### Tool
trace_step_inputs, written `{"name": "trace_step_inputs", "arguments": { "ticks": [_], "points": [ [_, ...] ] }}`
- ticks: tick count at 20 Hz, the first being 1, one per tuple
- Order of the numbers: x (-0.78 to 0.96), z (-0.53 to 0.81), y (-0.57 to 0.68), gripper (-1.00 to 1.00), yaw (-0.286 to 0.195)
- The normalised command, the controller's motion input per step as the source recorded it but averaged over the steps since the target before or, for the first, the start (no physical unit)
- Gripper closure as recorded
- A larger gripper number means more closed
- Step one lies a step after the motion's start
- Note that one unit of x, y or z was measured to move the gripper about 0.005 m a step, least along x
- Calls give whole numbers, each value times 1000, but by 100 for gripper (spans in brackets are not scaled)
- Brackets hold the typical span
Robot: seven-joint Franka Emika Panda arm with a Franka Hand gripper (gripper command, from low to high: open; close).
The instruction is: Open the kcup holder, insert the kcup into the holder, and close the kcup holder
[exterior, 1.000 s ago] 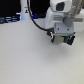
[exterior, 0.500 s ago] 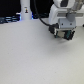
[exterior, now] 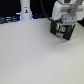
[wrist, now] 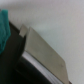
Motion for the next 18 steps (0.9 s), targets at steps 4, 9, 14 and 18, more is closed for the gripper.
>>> {"name": "trace_step_inputs", "arguments": {
  "ticks": [4, 9, 14, 18],
  "points": [
    [-783, 1, 379, -100, 80],
    [-472, 187, 371, -100, 81],
    [3, 874, 216, -100, 51],
    [71, 678, 107, -100, 1]
  ]
}}
